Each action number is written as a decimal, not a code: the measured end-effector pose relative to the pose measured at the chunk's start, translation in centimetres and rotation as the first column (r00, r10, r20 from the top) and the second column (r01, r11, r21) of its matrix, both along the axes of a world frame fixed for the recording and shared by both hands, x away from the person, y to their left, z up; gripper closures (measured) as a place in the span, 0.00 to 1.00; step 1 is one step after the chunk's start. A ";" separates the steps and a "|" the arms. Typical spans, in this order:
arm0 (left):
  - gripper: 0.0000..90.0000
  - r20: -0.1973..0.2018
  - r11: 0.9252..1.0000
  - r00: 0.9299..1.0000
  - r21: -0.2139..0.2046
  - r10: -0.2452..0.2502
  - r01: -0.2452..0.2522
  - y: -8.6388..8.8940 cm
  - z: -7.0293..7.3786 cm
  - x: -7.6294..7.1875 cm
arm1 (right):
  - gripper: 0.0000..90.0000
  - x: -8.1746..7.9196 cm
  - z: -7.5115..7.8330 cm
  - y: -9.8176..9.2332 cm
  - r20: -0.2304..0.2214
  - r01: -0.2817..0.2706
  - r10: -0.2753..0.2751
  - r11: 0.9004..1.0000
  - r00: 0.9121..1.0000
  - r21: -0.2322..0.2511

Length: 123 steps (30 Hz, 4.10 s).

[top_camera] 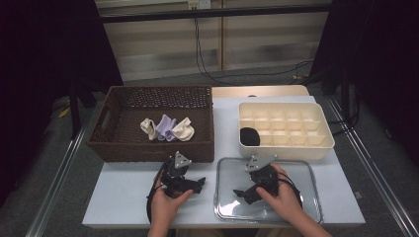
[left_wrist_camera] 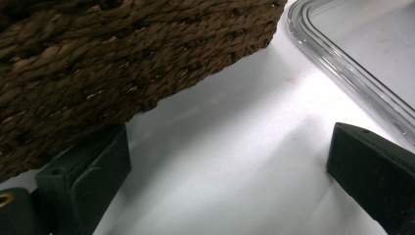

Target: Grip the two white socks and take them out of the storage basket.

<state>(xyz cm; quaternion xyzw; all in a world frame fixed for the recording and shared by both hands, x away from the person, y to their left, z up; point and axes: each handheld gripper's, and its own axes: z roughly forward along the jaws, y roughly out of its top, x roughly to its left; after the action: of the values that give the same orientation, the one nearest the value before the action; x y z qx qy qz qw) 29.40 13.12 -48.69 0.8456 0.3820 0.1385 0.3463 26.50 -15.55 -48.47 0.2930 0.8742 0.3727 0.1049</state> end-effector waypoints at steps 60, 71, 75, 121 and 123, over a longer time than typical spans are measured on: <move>0.04 -0.095 1.000 0.995 -0.013 -0.023 0.022 3.0 10.3 1.5 | 0.00 0.0 0.0 0.0 0.004 -0.003 0.003 1.000 1.000 0.002; 0.04 -0.081 1.000 0.997 -0.021 0.000 -0.002 3.9 13.4 2.8 | 0.00 0.1 0.0 0.0 0.005 -0.005 0.005 1.000 1.000 0.003; 0.04 -0.068 1.000 0.998 -0.016 0.017 -0.018 4.4 14.1 3.5 | 0.00 0.1 0.0 0.0 0.004 -0.003 0.003 1.000 1.000 0.003; 0.06 -0.106 0.962 0.957 0.070 0.271 -0.265 8.8 12.6 13.8 | 0.00 0.0 0.0 0.0 0.002 0.000 0.000 1.000 1.000 0.003; 0.07 -0.109 0.957 0.952 0.074 0.286 -0.279 8.9 12.5 14.2 | 0.00 0.1 0.0 0.0 0.003 0.000 0.000 1.000 1.000 0.003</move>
<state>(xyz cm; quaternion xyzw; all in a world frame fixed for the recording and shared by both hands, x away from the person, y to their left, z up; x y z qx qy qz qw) 43.56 21.97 -36.19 0.7986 0.5146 0.1472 0.2753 26.55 -15.55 -48.48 0.2926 0.8736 0.3744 0.1057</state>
